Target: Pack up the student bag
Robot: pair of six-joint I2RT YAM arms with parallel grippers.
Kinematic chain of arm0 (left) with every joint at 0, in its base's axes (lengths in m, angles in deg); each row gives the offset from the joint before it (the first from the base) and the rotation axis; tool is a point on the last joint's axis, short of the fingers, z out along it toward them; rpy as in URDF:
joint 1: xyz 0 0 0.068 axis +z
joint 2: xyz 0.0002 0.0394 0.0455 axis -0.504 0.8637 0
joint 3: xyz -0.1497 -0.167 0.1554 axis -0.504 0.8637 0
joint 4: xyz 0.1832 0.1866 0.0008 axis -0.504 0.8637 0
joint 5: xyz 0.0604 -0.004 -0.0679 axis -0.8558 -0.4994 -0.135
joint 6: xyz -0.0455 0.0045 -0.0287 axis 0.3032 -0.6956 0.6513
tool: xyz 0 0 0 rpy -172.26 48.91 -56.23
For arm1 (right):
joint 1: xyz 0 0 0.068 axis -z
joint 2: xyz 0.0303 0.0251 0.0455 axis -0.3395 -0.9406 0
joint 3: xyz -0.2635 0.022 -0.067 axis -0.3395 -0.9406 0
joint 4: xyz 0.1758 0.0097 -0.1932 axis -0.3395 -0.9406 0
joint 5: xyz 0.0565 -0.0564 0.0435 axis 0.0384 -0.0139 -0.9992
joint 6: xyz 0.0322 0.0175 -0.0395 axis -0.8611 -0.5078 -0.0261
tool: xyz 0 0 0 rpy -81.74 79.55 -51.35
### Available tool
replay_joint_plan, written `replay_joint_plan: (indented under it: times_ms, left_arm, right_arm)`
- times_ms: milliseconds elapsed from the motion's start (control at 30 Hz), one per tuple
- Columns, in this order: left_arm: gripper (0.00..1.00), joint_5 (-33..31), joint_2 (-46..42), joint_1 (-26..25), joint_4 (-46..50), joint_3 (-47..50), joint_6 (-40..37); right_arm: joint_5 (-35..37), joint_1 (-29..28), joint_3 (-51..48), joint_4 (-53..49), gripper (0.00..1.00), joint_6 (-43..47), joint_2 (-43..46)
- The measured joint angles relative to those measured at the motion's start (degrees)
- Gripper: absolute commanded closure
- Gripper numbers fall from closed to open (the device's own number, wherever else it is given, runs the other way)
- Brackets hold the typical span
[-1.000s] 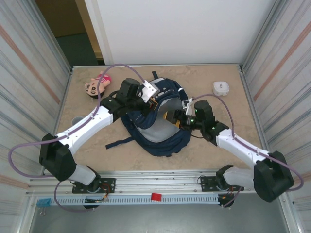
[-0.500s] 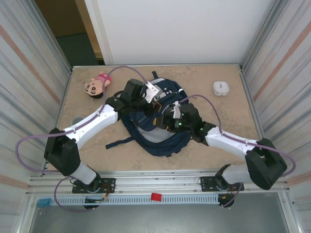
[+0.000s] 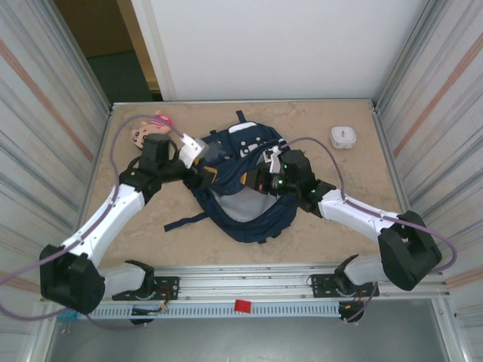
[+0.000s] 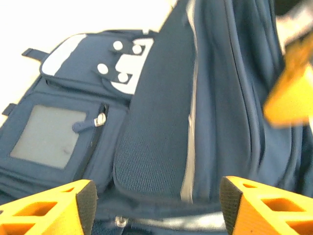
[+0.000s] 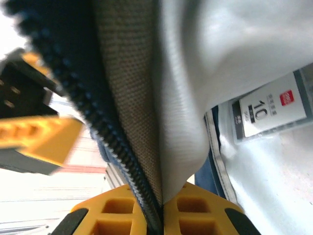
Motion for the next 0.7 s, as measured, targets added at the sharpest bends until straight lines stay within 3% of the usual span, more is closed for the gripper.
replay_joint_plan:
  times_ms: [167,300,500,700]
  left_arm:
    - [0.22,2.7,6.0,3.6,2.7,4.4,-16.6]
    - [0.16,2.9,14.2,7.6,4.2,4.3,-25.2]
    - [0.18,3.1,22.1,8.6,5.5,-0.3,-33.2]
    - [0.23,5.3,27.9,8.6,5.3,-4.9,-35.4]
  right_arm:
    - [-1.2,0.8,0.8,0.0,0.95,0.0,-0.1]
    - [-1.7,1.2,0.8,-0.1,0.95,0.0,-0.1]
    - [-1.7,1.3,0.8,-0.5,0.95,0.0,-0.1]
    - [-1.6,1.3,0.8,-0.9,0.95,0.0,-0.1]
